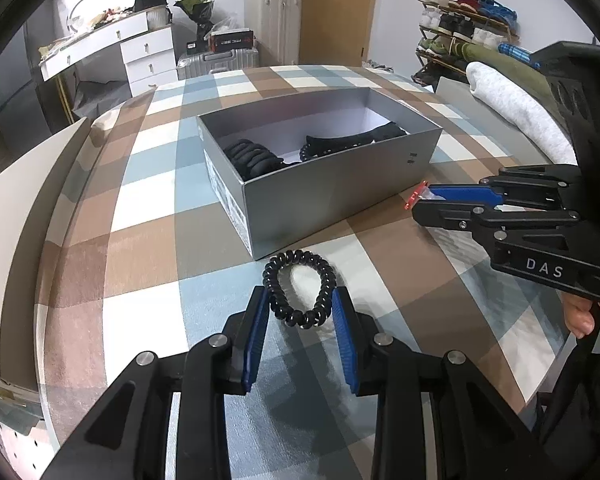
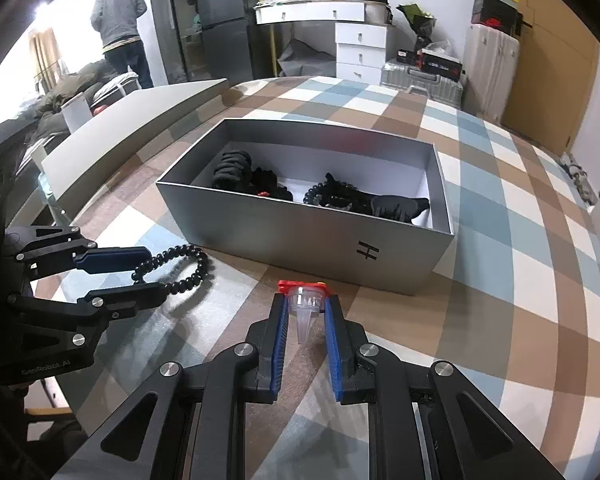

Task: Organize jewelry
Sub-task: 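Grasp the clear ring holder with the right gripper while the left holds the hair tie, then carry the hair tie with the left tool while the right tool carries the ring holder over the box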

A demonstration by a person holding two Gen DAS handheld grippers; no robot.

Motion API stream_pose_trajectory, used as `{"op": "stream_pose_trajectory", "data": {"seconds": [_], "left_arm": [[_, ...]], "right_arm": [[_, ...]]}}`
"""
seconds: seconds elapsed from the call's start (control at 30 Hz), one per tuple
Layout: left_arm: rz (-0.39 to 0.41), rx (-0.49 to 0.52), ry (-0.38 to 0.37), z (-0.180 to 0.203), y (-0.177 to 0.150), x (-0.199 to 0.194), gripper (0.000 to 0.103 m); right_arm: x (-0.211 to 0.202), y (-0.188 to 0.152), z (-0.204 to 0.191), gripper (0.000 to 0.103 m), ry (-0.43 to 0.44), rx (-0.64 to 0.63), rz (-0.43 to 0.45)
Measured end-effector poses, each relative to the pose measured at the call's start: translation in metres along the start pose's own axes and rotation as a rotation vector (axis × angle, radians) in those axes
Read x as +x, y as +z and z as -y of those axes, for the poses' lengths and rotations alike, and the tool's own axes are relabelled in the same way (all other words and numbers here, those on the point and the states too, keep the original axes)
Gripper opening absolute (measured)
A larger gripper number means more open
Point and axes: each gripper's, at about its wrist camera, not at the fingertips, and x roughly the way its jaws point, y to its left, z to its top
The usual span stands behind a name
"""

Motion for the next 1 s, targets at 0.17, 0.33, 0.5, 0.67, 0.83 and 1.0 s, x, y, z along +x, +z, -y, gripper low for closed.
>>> {"op": "stream_pose_trajectory", "data": {"seconds": [0.17, 0.33, 0.5, 0.67, 0.83, 1.0], "left_arm": [[0.003, -0.005, -0.007, -0.002, 0.001, -0.001, 0.027], [0.02, -0.001, -0.009, -0.002, 0.001, -0.006, 0.026], [-0.02, 0.021, -0.006, -0.001, -0.001, 0.002, 0.026], [-0.056, 0.02, 0.009, -0.001, -0.003, 0.007, 0.032], [-0.042, -0.041, -0.003, -0.01, -0.001, 0.005, 0.032], [-0.039, -0.085, -0.038, -0.017, 0.0, 0.005, 0.033]], "right_arm": [[-0.003, 0.0, 0.002, 0.017, 0.0, 0.006, 0.007], [-0.008, 0.0, 0.004, 0.017, -0.003, 0.012, 0.018], [-0.01, 0.001, 0.006, 0.017, -0.004, 0.015, 0.021], [-0.01, 0.001, 0.006, 0.017, -0.003, 0.015, 0.018], [-0.009, 0.002, 0.007, 0.017, -0.002, 0.016, 0.017], [-0.009, 0.002, 0.007, 0.017, -0.003, 0.017, 0.018]]}}
